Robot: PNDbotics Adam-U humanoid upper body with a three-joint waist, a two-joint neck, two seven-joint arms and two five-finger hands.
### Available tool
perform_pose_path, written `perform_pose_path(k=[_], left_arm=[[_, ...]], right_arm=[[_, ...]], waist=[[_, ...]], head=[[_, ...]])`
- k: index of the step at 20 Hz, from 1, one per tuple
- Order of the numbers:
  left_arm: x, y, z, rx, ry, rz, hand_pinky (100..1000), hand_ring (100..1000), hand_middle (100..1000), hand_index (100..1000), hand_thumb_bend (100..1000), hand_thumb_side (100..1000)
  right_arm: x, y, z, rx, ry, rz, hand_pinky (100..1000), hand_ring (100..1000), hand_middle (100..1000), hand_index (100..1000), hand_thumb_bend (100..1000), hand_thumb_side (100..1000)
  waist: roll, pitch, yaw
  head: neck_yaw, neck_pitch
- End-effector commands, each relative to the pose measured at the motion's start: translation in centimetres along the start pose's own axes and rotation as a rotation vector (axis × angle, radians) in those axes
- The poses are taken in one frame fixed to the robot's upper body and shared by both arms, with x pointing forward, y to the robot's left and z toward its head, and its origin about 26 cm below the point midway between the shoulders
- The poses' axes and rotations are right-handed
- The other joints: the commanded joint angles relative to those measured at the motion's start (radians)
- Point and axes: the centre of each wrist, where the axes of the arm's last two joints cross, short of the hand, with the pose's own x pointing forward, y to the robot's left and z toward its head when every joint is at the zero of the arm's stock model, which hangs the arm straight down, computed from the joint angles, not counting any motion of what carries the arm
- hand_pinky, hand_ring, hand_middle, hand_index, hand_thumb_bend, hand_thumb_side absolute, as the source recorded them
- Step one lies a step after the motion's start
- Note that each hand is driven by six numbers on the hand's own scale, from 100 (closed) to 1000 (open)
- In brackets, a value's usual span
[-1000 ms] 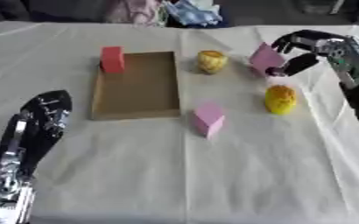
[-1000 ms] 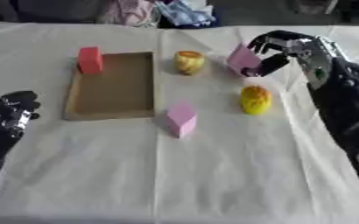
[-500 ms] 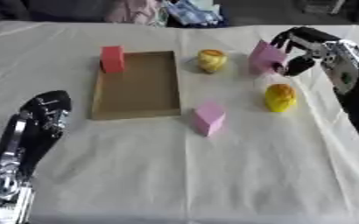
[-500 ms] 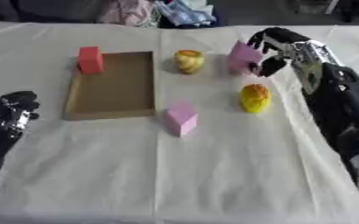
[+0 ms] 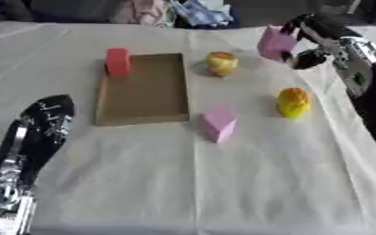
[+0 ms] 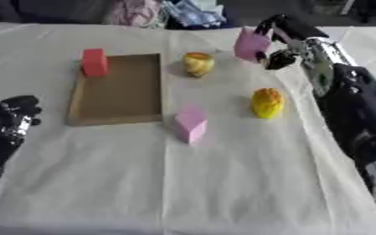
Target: Pick up objects on the table and place them in the box.
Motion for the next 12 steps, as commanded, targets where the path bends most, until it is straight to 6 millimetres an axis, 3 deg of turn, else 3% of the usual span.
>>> perform_pose_path(k=[1,12], left_arm=[[0.6,0.2,-0.2,-0.007,-0.024,-0.01,733,758,722,767,237,556],[0.9,-0.2,-0.4,-0.031,-0.038,-0.005,733,757,722,767,237,556]], right_arm=[[0.9,-3.0,-0.5,-0.066,-0.053,0.039,858,658,548,515,100,100],[7.7,-4.6,-3.8,-0.086,-0.222,0.02,860,662,551,524,100,100]], waist=[[-0.003,-0.018,0.003],[-0.003,-0.007,0.037]], head=[[-0.001,0.005],[-0.037,-0.004]])
